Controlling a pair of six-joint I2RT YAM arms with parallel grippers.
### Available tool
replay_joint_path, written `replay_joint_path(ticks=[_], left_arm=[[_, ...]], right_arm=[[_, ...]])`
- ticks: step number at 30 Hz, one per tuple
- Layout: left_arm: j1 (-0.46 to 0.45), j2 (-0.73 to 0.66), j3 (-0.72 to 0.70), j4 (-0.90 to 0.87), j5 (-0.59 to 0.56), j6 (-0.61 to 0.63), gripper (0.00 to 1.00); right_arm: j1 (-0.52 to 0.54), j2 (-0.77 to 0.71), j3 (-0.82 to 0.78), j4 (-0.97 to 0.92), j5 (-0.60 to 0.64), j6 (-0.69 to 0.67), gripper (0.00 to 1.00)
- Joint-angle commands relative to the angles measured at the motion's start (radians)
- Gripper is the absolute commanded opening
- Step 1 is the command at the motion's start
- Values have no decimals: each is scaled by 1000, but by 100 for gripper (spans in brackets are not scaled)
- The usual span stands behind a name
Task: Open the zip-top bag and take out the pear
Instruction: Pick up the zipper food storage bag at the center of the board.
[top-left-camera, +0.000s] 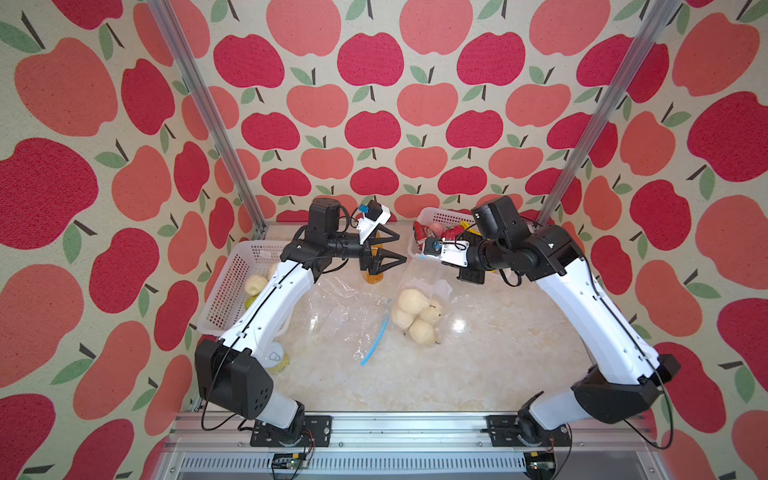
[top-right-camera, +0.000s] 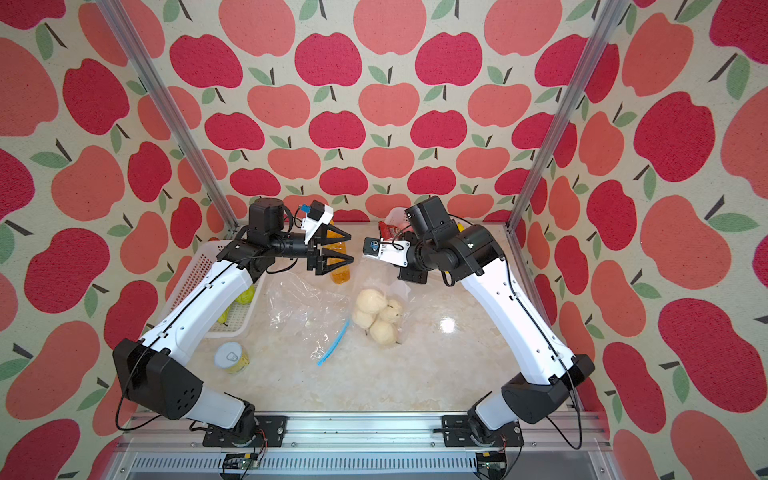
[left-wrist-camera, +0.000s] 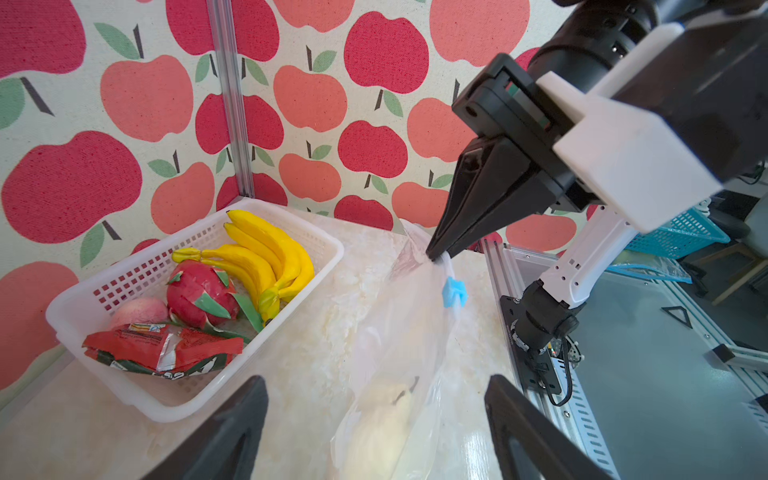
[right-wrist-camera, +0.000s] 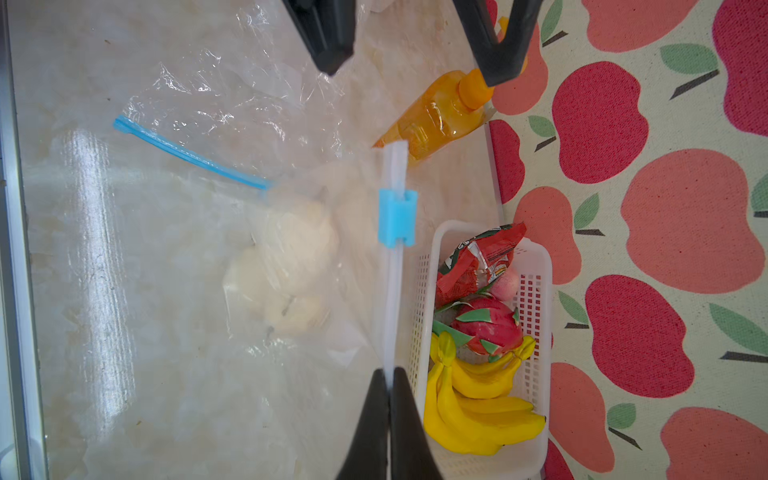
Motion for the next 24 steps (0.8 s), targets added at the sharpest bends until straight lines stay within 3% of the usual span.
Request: replay_joint_path(ticks=[1, 5, 12, 14, 18, 20, 22, 24], left_arm=[[-19, -10, 12, -9, 44, 86, 78], [-40, 10, 39, -91, 82, 143, 65], [-86, 1, -1, -63, 26, 144, 57], [-100, 6, -5, -57, -5, 146, 49], [-102, 25, -3, -29, -39, 106, 14], [-103, 26, -7, -19, -48, 99, 0], [-103, 18, -20, 5, -72, 99, 0], [-101, 10, -34, 24, -75, 71, 0]], right_arm=[[5, -4, 28, 26, -44, -35, 0], [5, -7, 19, 28, -51, -31, 0], [5, -10, 11, 28, -72, -6, 0], [5, -7, 8, 31, -78, 3, 0], [5, -6, -3, 39, -85, 19, 0], [5, -15, -23, 64, -91, 36, 13], [5, -30, -47, 96, -137, 52, 33], [5, -46, -70, 140, -196, 81, 41]])
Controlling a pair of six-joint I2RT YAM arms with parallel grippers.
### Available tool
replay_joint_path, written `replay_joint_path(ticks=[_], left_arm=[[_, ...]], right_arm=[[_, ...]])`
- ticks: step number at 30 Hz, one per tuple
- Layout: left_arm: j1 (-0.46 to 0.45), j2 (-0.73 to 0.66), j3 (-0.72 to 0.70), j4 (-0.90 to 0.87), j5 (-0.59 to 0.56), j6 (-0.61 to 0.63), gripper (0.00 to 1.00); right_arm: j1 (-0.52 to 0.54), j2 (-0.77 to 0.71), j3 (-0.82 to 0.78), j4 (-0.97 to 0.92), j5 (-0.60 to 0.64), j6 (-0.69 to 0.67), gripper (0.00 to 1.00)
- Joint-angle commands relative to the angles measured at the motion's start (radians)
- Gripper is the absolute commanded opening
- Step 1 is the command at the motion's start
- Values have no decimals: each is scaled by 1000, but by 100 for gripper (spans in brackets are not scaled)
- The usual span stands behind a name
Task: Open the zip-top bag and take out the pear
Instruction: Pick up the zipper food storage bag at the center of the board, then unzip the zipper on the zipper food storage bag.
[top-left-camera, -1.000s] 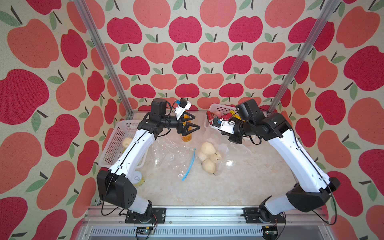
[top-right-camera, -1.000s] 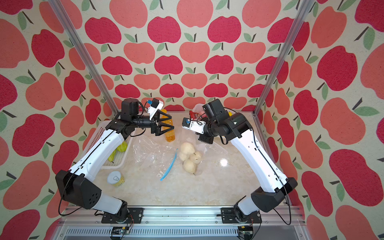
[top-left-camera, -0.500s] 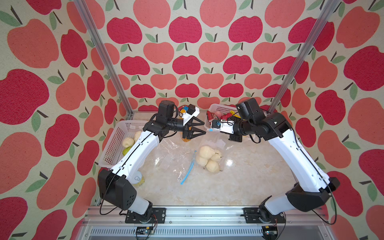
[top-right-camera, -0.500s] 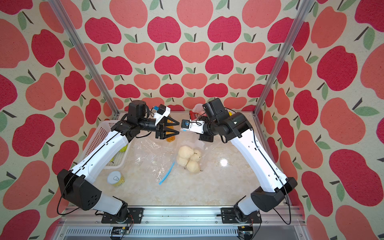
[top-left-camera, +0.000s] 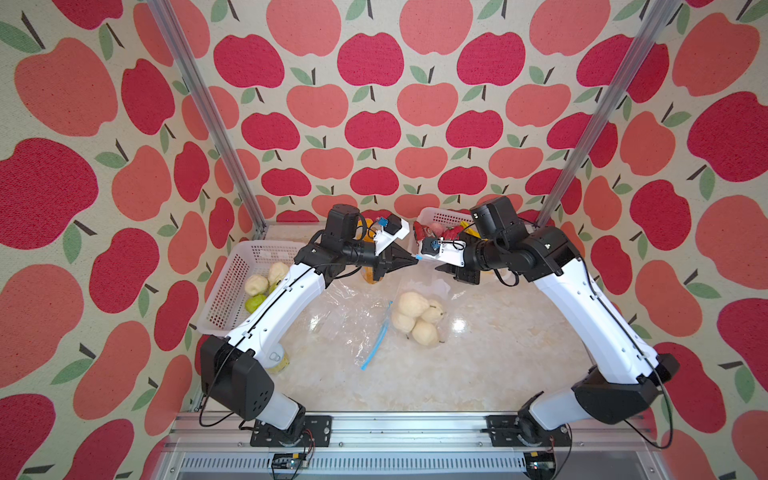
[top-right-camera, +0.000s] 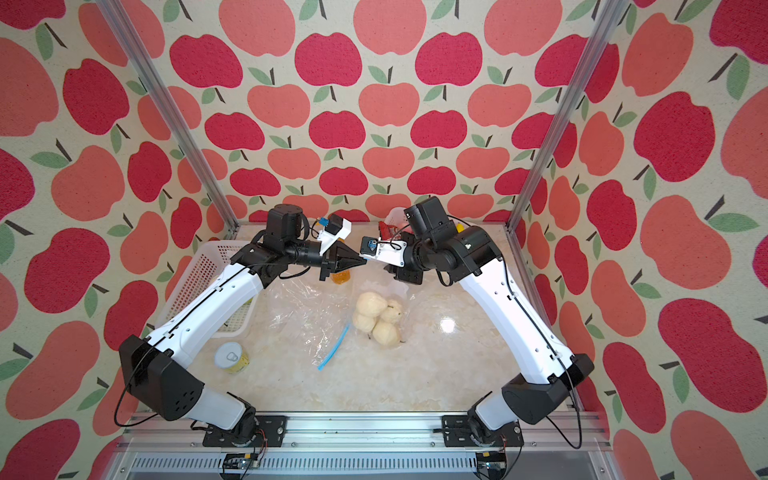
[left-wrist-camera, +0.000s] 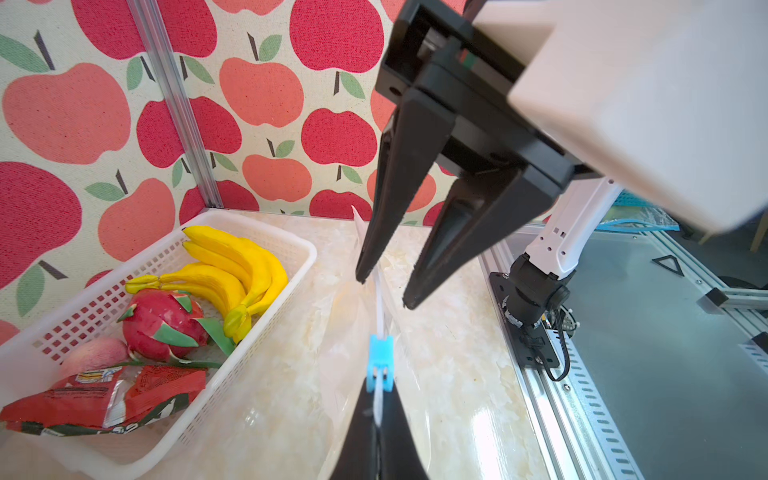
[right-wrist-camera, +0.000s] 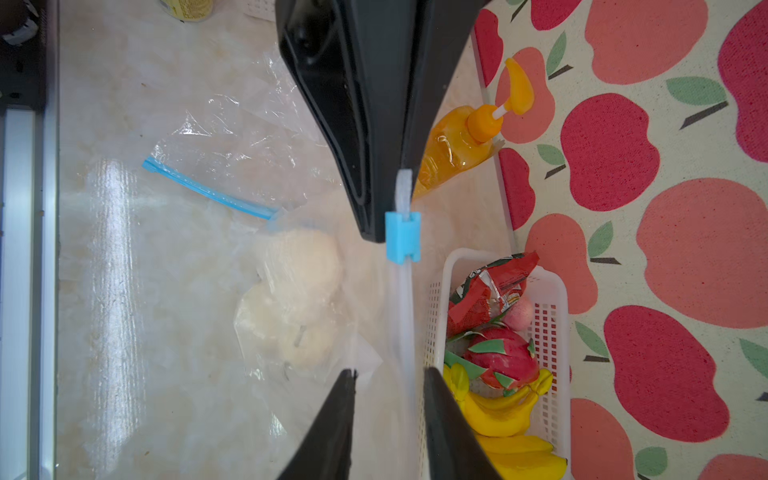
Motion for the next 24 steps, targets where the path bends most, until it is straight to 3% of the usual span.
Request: replay_joint_path(ticks=[1, 5, 10, 24], left_arm=[[2, -1, -28, 52, -26, -29, 0], [2, -4, -38, 64, -33, -35, 0], [4, -2, -40, 62, -28, -37, 0], [7, -24, -50, 65, -5, -32, 0]], right_arm=[[5, -42, -34, 92, -126, 71, 42], [5, -22, -35, 140, -196, 140, 41], [5, 5, -22, 169, -205, 189, 32], [5, 59, 1, 180, -188, 231, 26]])
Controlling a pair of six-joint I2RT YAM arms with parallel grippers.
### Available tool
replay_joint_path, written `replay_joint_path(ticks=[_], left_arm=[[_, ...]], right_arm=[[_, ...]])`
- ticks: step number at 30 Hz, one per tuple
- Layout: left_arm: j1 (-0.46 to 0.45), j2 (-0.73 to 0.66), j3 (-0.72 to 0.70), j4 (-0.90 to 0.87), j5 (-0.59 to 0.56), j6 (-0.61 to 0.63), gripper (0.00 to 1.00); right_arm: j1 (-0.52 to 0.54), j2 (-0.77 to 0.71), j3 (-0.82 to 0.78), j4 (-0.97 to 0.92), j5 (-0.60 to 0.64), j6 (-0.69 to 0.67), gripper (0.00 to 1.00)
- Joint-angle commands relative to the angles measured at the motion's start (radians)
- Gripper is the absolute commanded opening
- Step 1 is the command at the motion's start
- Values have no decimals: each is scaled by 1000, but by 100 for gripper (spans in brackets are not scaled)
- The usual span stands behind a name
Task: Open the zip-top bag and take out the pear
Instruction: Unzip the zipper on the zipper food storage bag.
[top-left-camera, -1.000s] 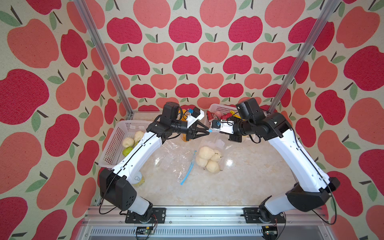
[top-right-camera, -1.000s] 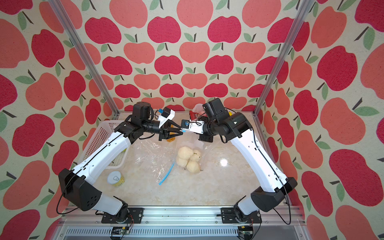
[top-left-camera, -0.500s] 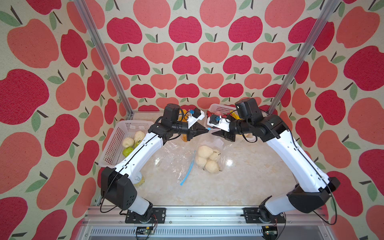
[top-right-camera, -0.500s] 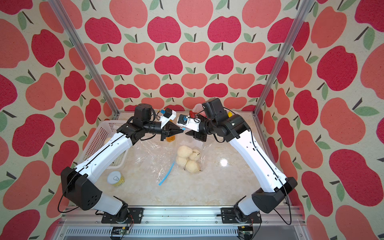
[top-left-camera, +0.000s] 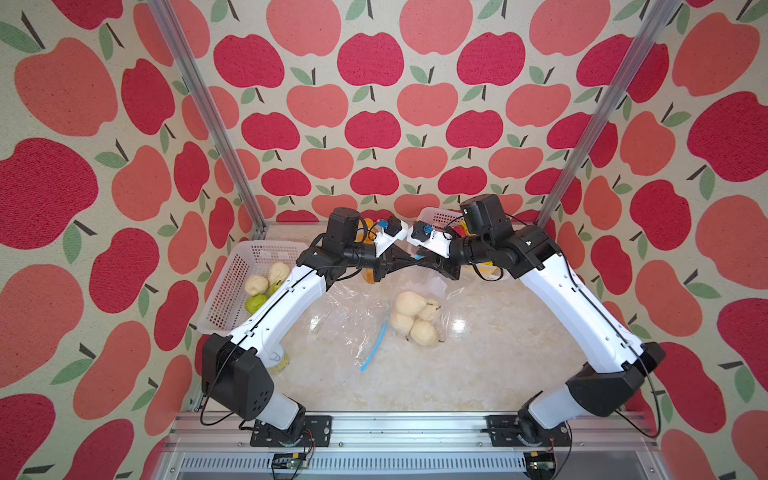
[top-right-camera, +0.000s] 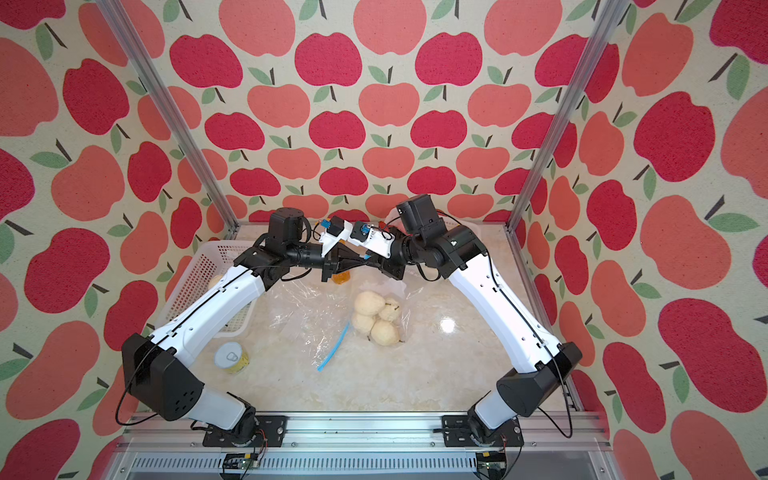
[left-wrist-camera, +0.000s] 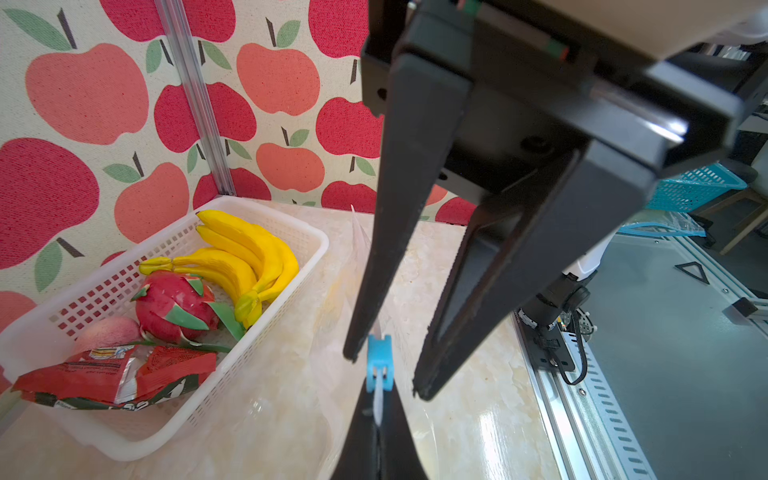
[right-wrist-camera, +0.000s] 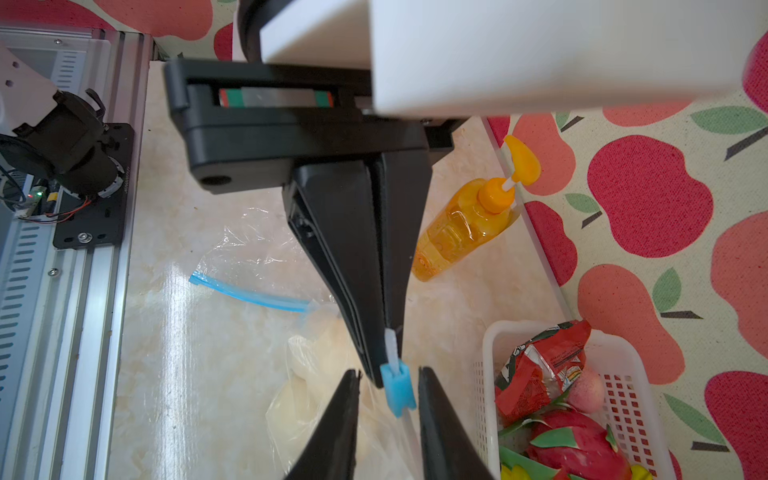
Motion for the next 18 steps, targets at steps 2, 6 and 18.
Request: replay_joint_path(ticks=[2, 6, 18], left_arm=[[5, -23, -9, 20, 28, -8, 0], [5, -26, -8, 19, 32, -5, 0], [31, -43, -35, 85, 41, -68, 0]], right_arm=[[5, 10, 29, 14, -14, 26, 21], [0, 14, 30, 12, -15, 25, 15], [-35, 14, 21, 3, -49, 50, 0]])
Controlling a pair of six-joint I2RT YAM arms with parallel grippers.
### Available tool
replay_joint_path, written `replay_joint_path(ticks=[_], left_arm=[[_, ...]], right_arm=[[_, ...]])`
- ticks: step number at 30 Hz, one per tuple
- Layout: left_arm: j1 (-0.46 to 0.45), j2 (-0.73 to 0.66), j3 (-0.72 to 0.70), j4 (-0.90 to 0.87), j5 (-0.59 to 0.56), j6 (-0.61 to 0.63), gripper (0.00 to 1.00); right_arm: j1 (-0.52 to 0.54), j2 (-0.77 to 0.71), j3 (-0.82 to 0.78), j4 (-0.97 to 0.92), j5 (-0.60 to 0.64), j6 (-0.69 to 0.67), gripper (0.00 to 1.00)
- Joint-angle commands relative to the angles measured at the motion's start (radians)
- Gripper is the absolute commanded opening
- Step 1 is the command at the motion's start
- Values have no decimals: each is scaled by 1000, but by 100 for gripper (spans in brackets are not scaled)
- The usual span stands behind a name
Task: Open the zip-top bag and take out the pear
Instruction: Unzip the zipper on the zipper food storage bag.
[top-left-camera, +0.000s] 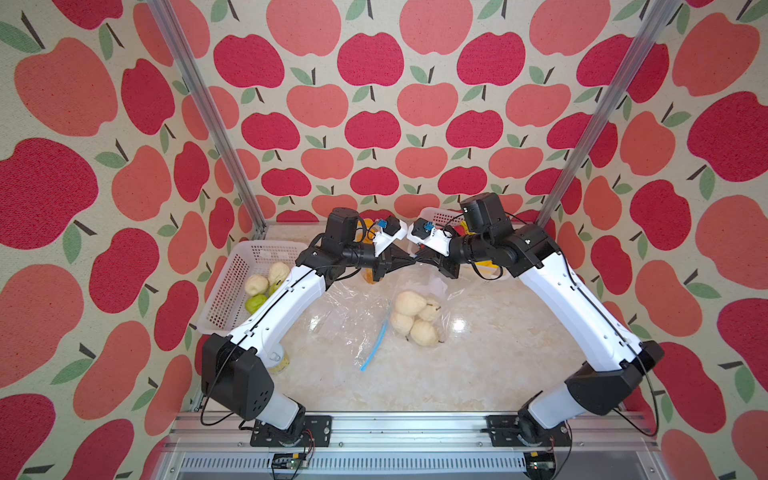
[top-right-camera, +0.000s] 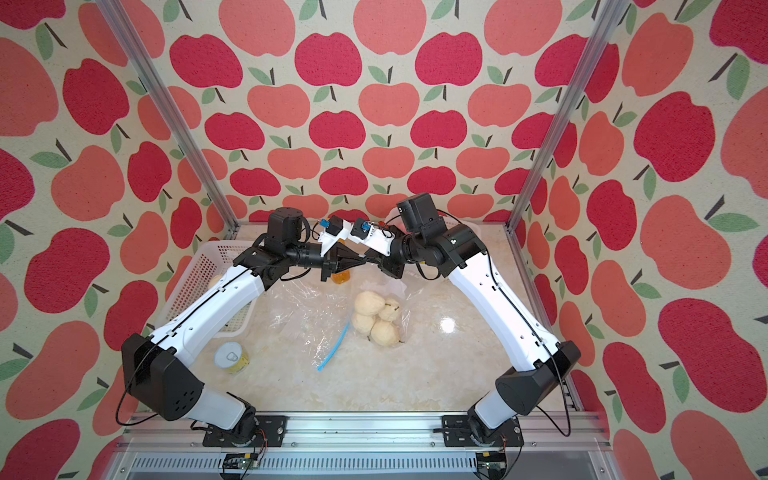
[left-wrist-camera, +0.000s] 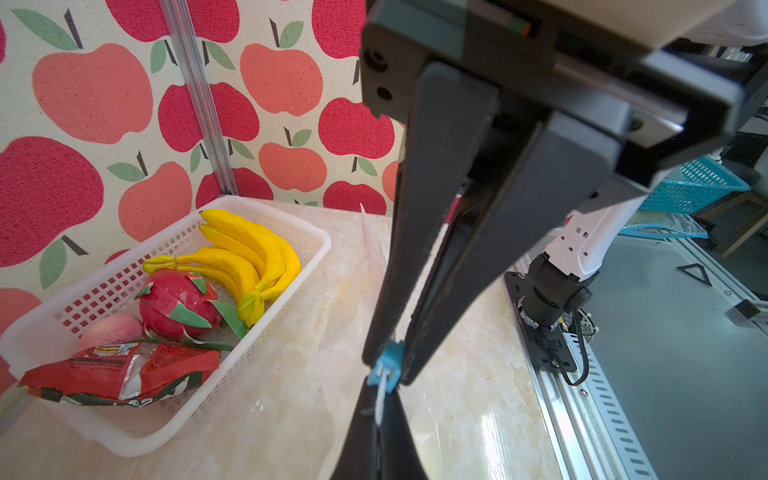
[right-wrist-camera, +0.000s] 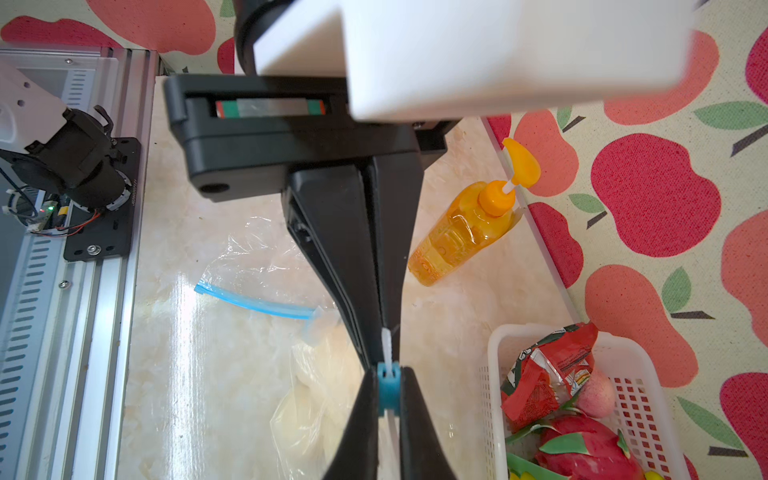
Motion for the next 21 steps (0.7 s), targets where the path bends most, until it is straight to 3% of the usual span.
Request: replay_joint_path(ticks=[1, 10, 17, 21], left_arm=[[27, -46, -33, 87, 39, -68, 0], [140, -93, -124, 271, -24, -225, 0], [232, -137, -142, 218, -181, -192, 0], [267, -143, -146, 206, -209, -193, 0]], right_arm=[[-26, 1, 8, -2, -20, 30, 0], [-135, -101, -114, -16, -5, 23, 0], [-269, -246, -251, -30, 38, 3, 0], [-323, -306, -293, -44, 88, -3, 0]])
